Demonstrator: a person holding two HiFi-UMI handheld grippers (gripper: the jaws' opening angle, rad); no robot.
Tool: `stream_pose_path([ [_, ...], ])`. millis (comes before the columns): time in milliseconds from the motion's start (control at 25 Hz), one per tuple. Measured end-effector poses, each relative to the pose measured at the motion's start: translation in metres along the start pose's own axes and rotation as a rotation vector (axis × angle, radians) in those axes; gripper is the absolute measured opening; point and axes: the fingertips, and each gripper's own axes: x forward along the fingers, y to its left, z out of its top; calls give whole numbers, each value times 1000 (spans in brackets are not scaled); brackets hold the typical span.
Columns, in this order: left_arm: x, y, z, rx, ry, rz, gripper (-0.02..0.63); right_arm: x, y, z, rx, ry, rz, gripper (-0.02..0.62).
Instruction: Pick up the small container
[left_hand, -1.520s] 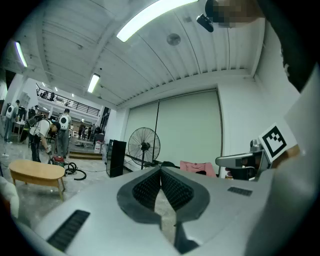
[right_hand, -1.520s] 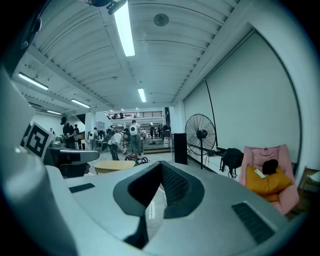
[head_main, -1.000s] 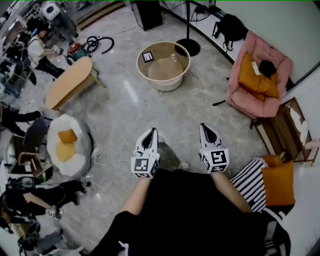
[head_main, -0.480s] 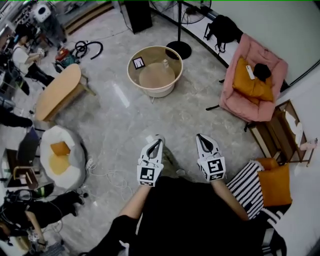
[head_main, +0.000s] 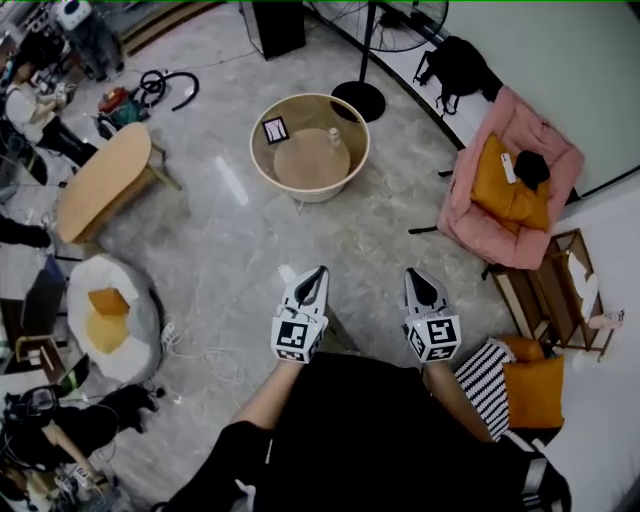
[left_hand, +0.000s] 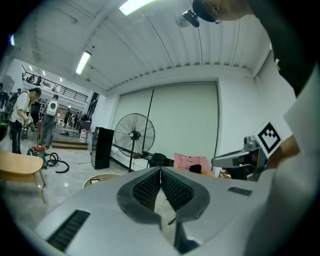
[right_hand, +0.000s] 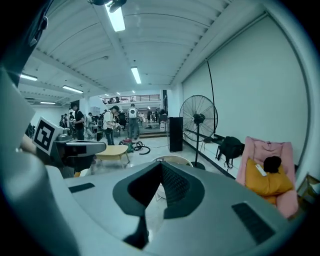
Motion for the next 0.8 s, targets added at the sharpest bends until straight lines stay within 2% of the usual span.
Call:
stream_pose_path([
  [80, 10, 5, 7, -13, -13, -72, 20, 19, 0, 7, -4, 18, 5, 21],
  [160, 19, 14, 17, -4, -19, -110, 20, 39, 2, 18, -6, 31, 4, 21],
  [320, 33, 60, 41, -4, -10, -102, 20, 82, 15, 51, 2, 32, -8, 21],
  [600, 52, 144, 80, -8, -63, -97, 20, 154, 33, 101, -30, 22, -26, 21],
  [800, 65, 194, 95, -66, -73, -72, 20, 192, 36, 126, -42, 5, -76, 21],
])
